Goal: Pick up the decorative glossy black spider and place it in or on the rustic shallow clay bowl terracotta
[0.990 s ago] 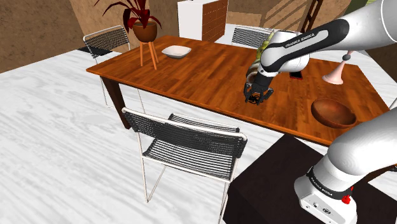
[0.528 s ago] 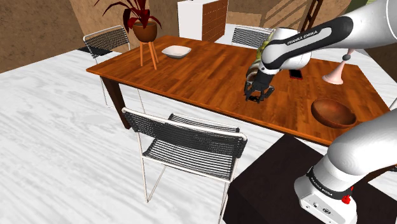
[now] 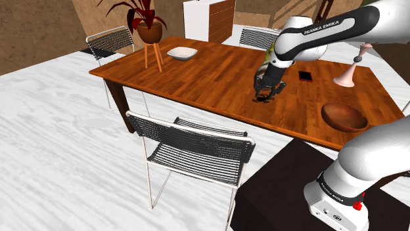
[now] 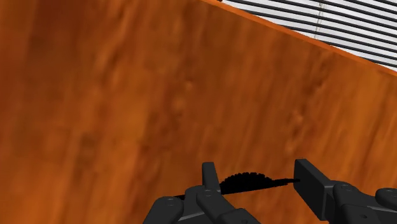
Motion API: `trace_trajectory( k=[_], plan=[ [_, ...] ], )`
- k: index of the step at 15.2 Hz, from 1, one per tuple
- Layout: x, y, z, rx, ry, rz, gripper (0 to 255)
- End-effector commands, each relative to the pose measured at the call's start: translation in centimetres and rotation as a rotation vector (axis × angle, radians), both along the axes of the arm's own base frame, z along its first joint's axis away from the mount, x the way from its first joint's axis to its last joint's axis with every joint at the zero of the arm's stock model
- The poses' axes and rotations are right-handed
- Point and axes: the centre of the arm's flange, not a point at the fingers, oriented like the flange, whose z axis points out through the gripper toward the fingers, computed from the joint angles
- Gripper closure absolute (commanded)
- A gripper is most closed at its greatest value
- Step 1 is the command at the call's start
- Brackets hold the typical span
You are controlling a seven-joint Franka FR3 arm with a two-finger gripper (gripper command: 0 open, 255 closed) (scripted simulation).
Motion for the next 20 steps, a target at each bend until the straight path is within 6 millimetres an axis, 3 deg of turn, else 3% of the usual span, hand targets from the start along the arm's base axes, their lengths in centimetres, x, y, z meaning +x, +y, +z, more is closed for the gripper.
trace_trajectory(
  k=[1, 18, 20],
  plan=[
    [0.0, -0.1, 1.1, 0.0, 0.001, 0.0, 255],
    [0.0, -0.1, 10.1, 0.0, 0.001, 0.0, 255],
    [-2.4, -1.0, 10.2, 0.0, 0.001, 0.0, 255]
  ],
)
